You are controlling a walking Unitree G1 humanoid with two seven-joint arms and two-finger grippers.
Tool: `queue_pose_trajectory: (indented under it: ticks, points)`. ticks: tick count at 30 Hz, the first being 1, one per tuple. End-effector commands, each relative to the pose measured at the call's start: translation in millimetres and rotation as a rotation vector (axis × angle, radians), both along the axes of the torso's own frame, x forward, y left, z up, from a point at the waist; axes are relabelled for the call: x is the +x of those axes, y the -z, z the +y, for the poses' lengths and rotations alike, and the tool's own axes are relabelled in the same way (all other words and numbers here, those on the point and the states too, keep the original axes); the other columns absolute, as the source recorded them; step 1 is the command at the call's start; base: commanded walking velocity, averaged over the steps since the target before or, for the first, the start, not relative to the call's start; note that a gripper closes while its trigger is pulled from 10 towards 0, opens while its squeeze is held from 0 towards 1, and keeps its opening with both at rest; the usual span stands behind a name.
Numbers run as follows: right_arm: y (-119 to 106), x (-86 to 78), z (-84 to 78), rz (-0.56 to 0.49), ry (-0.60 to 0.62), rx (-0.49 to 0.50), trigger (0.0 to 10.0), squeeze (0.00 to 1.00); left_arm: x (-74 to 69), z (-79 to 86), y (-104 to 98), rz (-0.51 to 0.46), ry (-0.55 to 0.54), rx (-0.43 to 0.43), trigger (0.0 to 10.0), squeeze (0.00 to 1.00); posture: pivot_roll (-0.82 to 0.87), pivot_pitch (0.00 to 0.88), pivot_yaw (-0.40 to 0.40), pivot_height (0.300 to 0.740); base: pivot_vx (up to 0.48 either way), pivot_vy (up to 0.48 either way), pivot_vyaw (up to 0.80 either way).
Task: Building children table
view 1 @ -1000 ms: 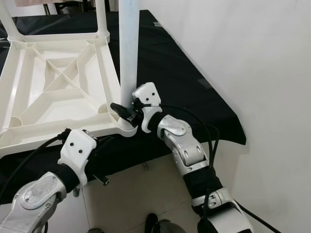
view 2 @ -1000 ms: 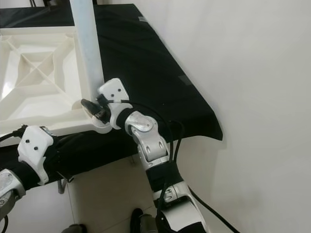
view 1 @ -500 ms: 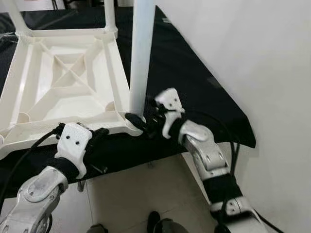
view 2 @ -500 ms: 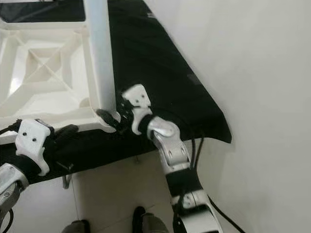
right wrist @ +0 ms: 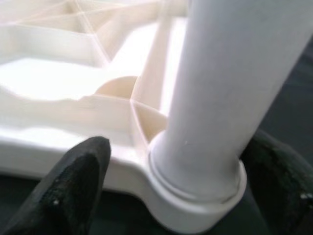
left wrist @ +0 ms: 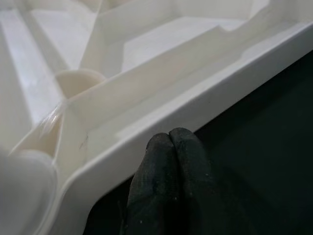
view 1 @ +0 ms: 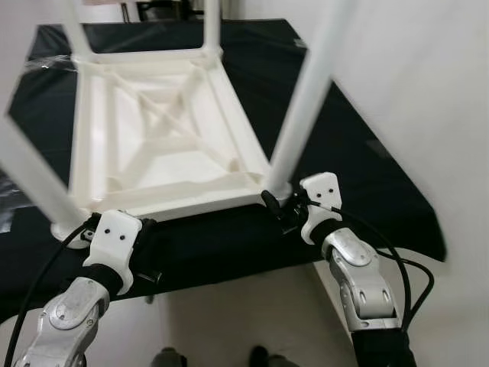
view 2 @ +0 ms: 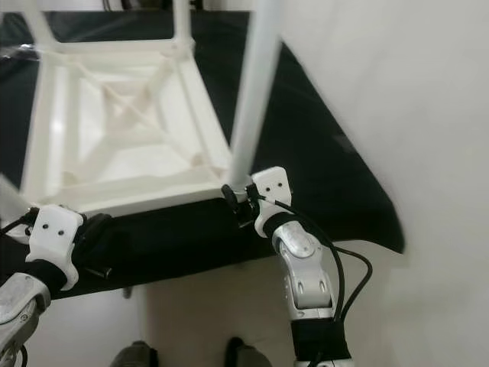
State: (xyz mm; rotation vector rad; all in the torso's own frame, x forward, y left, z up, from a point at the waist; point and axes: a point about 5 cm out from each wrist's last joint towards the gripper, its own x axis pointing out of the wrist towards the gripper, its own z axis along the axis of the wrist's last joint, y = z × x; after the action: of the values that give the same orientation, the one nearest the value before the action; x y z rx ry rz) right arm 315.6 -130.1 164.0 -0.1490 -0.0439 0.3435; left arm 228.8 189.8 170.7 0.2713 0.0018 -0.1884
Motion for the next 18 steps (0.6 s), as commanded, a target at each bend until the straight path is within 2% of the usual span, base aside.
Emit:
queue_pose_trajectory:
  ticks: [1,4,10,11,16,18]
  points:
    - [-1.2,-2.4,15.8,0.006,-0.092,0.019,10.0,0.00,-2.4,-8.0,-0.3,-0.007,0.045,-0.009,10.0,0.00,0.11,0.211,-0.106,0.740,0.000,0.472,0.00]
    - [-5.1,-2.2,21.0,0.004,-0.135,0.031,10.0,0.00,-3.2,-12.1,-1.4,-0.022,0.077,0.000,10.0,0.00,0.11,0.211,-0.105,0.740,0.000,0.475,0.00]
    - [-7.3,-0.4,21.5,0.003,-0.133,0.006,10.0,0.00,-8.2,-17.4,1.2,-0.013,0.113,-0.011,10.0,0.00,0.12,0.213,-0.108,0.740,0.000,0.000,0.00]
    - [-9.3,4.4,18.9,-0.006,-0.104,-0.009,10.0,0.00,-10.3,-21.0,3.1,-0.007,0.140,-0.013,10.0,0.00,0.12,0.214,-0.107,0.740,0.000,0.000,0.00]
    - [-11.1,8.4,16.7,-0.013,-0.081,-0.016,10.0,0.00,-11.5,-24.0,3.7,-0.004,0.164,-0.019,10.0,0.00,0.12,0.214,-0.107,0.740,0.000,0.000,0.00]
    - [-17.1,15.8,17.7,-0.031,-0.065,-0.011,10.0,0.00,-12.5,-29.2,2.5,-0.001,0.213,-0.034,10.0,0.00,0.12,0.215,-0.099,0.740,0.000,0.000,0.00]
